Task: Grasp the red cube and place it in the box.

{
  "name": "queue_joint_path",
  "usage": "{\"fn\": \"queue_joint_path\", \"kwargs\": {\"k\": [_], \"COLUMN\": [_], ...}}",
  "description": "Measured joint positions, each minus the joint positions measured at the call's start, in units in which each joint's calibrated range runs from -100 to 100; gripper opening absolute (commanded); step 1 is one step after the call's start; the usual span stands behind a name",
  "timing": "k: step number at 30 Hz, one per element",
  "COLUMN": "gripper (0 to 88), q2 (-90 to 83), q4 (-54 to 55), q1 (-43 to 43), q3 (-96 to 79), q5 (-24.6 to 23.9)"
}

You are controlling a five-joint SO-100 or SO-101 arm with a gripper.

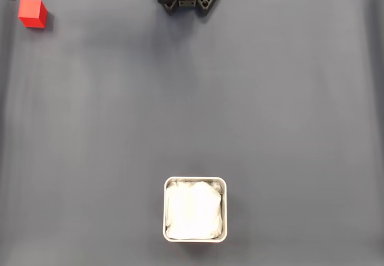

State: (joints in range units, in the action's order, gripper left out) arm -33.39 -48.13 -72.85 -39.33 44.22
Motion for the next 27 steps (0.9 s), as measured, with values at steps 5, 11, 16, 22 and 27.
{"fn": "queue_joint_path", "kwargs": {"k": [5, 11, 16, 22, 27], "gripper": [23.4, 25.4, 26.0, 26.8, 27.1], "q2": [0.7, 2.3, 3.6, 4.4, 5.2], "q4": [2.8, 7.0, 9.2, 12.6, 15.6], "q1": [0.0, -1.3, -1.8, -1.9, -2.9], "q3": [-2.1, -4.9, -5.8, -8.4, -10.8], "q5": [0.0, 0.0, 0.0, 0.4, 1.0]}}
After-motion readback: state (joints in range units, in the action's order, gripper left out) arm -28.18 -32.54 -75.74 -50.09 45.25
